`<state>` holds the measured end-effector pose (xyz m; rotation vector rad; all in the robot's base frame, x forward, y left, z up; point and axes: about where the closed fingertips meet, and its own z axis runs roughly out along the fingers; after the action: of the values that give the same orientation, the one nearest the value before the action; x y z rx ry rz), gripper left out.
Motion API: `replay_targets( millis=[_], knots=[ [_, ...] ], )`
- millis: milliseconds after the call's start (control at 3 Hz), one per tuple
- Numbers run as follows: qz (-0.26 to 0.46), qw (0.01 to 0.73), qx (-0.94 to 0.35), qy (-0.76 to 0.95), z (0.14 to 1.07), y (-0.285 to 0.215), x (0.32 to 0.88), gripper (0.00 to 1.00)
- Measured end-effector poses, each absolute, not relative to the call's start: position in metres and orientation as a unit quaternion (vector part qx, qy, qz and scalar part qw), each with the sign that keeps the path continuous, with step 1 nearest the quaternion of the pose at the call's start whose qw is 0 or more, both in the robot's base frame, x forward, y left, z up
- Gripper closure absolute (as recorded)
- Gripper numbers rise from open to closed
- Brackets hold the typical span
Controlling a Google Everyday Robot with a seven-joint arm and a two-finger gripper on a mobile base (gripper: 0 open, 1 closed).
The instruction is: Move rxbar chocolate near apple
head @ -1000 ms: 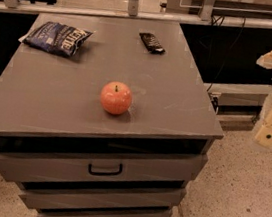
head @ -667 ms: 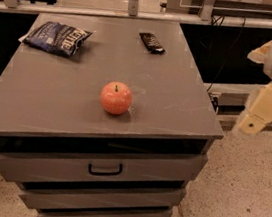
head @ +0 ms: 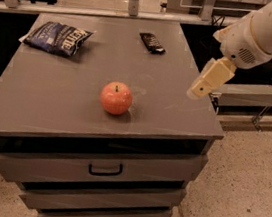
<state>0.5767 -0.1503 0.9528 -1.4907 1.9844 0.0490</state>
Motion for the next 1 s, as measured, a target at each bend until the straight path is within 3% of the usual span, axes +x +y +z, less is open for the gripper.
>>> replay_targets(
  millis=[1000],
  knots=[
    [0.055,0.386,-0.544,0.743,0.962,-0.124,0.611,0.00]
  ],
)
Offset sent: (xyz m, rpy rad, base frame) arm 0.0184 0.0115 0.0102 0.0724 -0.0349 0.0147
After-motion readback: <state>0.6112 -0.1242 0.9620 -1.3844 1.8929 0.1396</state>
